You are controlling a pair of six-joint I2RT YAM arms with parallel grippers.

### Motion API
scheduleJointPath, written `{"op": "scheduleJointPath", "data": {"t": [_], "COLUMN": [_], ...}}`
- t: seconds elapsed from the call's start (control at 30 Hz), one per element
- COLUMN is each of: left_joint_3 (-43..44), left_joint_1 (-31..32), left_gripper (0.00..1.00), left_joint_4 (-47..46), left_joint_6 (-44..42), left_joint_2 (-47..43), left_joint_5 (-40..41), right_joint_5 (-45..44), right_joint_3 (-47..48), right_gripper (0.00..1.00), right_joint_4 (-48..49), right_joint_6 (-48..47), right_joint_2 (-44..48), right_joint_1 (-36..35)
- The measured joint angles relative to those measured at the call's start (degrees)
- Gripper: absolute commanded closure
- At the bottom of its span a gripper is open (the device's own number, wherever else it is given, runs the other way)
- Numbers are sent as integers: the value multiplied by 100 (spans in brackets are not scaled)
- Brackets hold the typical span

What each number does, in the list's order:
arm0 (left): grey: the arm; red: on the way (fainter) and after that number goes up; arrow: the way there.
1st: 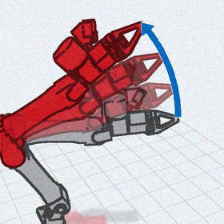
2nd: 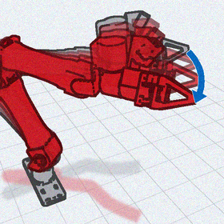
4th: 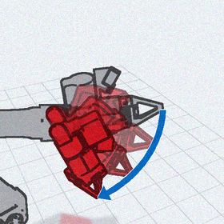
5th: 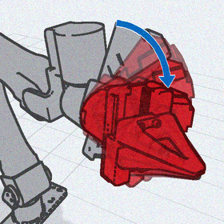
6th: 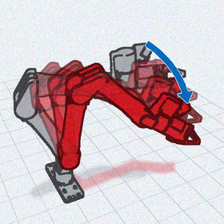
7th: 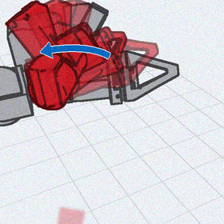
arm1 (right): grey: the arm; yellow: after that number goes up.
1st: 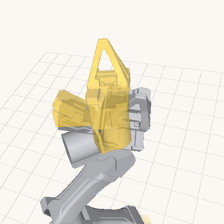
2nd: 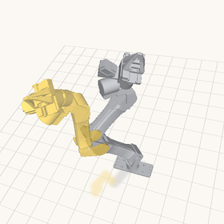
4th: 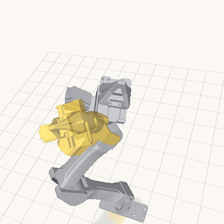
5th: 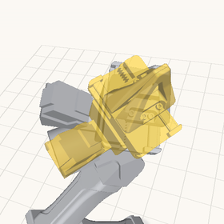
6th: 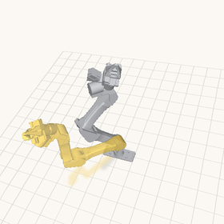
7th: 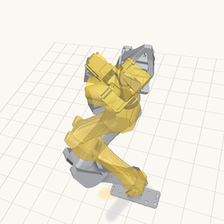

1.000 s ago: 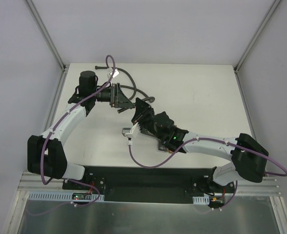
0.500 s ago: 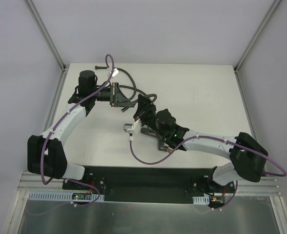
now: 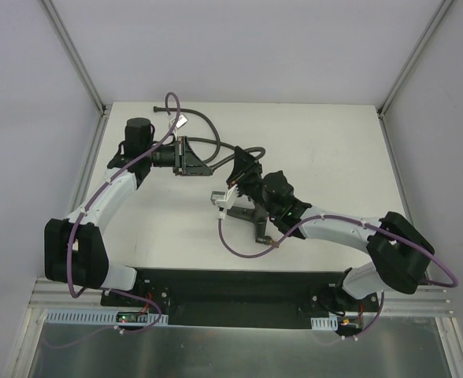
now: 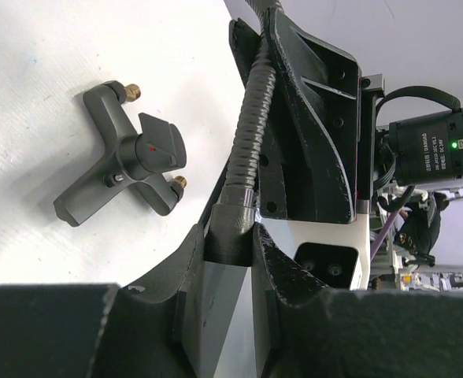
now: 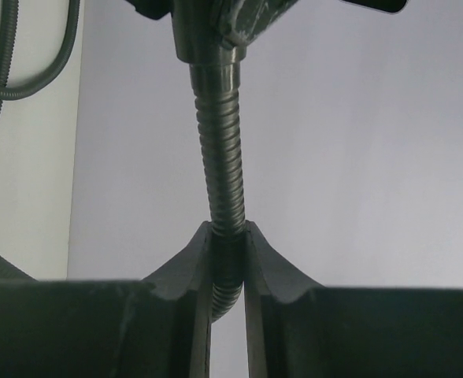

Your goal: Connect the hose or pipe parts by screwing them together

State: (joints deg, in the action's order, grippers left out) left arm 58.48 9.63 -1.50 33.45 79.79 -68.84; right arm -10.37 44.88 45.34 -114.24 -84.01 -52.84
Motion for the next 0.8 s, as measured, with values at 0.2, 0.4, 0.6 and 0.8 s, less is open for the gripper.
{"op": "scheduleJointPath", "data": {"t": [0.2,0.4,0.6,0.8], "left_joint_3": [348,538,763,892], "left_joint_1": [-37,-111,-243,-262], "left_gripper": [100,100,100,100], "left_joint_4": [603,1121,1762,2190], "left_joint_6": [-201,-461,-813,-1154], "left_joint_2": [66,109,361,481], "left_joint_5": [162,326,542,651], "right_joint_5": [92,321,782,1808], "right_joint_3": [0,-149,-339,-365], "right_gripper": [82,57,36,30], "right_joint_4": [-216,-564,-1169,-1550], "right_joint_6": [610,1635,2765,4225], "right_joint_2": [39,341,894,1340], "right_joint_1": [24,33,2,42]}}
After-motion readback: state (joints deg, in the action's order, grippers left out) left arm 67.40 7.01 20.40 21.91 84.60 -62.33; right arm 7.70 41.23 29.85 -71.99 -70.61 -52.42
